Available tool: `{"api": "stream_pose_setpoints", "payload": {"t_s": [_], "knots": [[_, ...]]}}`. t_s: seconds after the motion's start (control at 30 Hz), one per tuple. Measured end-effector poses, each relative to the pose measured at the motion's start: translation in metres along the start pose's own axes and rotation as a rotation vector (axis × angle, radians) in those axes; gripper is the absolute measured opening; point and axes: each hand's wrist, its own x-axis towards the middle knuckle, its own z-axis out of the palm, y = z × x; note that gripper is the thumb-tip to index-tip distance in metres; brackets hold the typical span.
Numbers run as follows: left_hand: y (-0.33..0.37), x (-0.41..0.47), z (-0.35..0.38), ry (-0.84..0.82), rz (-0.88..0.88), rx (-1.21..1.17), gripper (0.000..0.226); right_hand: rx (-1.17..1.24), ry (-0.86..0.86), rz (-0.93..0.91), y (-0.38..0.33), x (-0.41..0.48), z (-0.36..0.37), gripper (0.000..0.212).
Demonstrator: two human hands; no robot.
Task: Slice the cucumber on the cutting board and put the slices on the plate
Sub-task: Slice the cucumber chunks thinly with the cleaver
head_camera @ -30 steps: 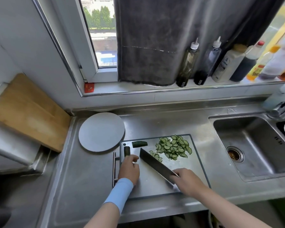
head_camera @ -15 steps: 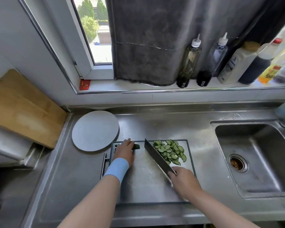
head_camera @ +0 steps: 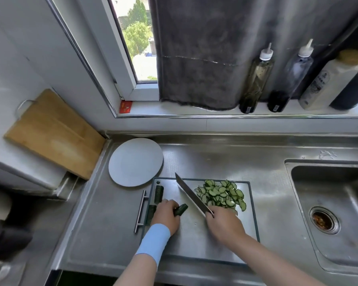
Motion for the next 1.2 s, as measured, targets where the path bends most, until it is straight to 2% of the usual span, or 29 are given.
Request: {"api": "stream_pose_setpoints", "payload": {"t_s": [0.17, 0.4, 0.57, 0.8, 0.97, 1.13, 1.2], "knots": [[-0.002, -0.018, 0.01, 0.094, 0.028, -0.062, 0.03, -0.045, -0.014, -0.028, -0.001, -0.004, 0.012, 0.036], [0.007, -0.024, 0.022, 0.134, 0.044, -0.093, 0.03, -0.071, -0.027, -0.034, -0.001, -0.007, 0.018, 0.025], [0.005, -0.017, 0.025, 0.209, 0.161, -0.079, 0.022, -0.107, -0.065, -0.054, 0.001, -0.007, 0.022, 0.031], [0.01, -0.005, 0.033, 0.143, 0.252, 0.074, 0.021, -0.14, -0.064, -0.047, 0.006, -0.011, 0.025, 0.026], [0.005, -0.002, 0.037, 0.138, 0.296, 0.085, 0.011, -0.152, -0.054, -0.043, 0.008, -0.01, 0.028, 0.026], [0.009, -0.006, 0.034, 0.166, 0.261, 0.052, 0.013, -0.22, 0.005, -0.064, 0.012, -0.017, 0.028, 0.026], [0.014, -0.006, 0.027, 0.184, 0.16, -0.029, 0.015, -0.199, 0.03, -0.043, 0.017, -0.02, 0.026, 0.027]]}}
